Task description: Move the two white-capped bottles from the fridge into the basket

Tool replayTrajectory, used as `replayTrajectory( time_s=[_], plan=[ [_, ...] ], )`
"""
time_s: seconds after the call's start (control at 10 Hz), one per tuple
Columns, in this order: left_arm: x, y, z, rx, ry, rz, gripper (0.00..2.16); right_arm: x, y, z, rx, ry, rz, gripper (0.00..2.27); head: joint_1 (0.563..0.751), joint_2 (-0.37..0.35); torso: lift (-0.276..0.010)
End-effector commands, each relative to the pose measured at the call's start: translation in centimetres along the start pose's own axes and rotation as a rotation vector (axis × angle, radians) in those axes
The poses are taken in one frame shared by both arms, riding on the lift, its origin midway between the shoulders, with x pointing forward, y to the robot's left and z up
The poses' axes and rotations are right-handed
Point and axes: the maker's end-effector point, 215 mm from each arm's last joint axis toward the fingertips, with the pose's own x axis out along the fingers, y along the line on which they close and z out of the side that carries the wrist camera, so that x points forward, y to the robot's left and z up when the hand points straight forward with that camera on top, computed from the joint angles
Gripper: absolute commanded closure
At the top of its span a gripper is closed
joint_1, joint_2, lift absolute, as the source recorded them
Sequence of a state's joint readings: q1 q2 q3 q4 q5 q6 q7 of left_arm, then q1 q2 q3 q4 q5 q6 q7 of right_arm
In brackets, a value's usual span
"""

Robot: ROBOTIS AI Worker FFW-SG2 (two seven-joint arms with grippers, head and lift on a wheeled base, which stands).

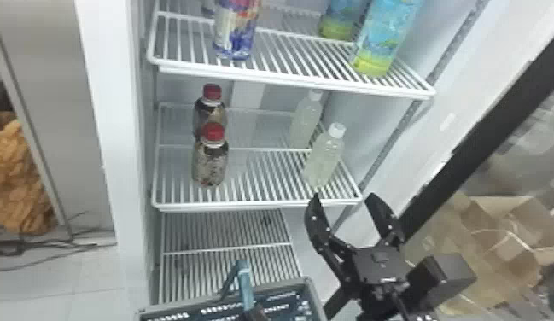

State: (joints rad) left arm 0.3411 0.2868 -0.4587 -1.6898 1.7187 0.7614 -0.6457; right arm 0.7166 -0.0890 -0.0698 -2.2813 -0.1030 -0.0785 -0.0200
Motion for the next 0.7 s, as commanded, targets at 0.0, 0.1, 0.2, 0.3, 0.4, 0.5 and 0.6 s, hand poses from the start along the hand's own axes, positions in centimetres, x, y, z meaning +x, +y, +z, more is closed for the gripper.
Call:
replayTrajectory(
  time_s=[0.0, 0.1, 0.2, 0.3, 0.4, 0.5, 0.6],
  plan=[
    [0.0, -0.01, 0.02, 0.0, -0.001, 0.0, 1.12, 0.0, 0.0, 0.0, 0.001, 0.0, 0.0, 0.16, 0.695, -0.35, -0.26],
    [-0.06, 0.05, -0.04, -0.002, -0.002, 0.001, 1.12, 0.0, 0.0, 0.08, 0.001, -0.003, 0.0, 0.16, 0.695, -0.35, -0.26],
    [-0.01, 0.03, -0.05, -0.002, -0.002, -0.001, 1.12, 0.0, 0.0, 0.08, -0.001, -0.003, 0.0, 0.16, 0.695, -0.35, -0.26],
    [-0.06, 0.05, -0.04, -0.002, -0.002, 0.001, 1.12, -0.02, -0.01, 0.02, -0.001, -0.003, 0.0, 0.16, 0.695, -0.35, -0.26],
    [-0.06, 0.05, 0.22, 0.004, -0.01, 0.001, 1.12, -0.05, -0.05, 0.34, 0.0, -0.017, -0.002, 0.16, 0.695, -0.35, -0.26],
    [-0.06, 0.05, 0.22, 0.004, -0.01, 0.001, 1.12, -0.06, 0.05, 0.4, 0.002, -0.02, 0.0, 0.16, 0.695, -0.35, -0.26],
    [-0.06, 0.05, 0.22, 0.004, -0.01, 0.001, 1.12, -0.01, -0.08, 0.23, 0.002, -0.017, -0.002, 0.16, 0.695, -0.35, -0.26]
  ],
)
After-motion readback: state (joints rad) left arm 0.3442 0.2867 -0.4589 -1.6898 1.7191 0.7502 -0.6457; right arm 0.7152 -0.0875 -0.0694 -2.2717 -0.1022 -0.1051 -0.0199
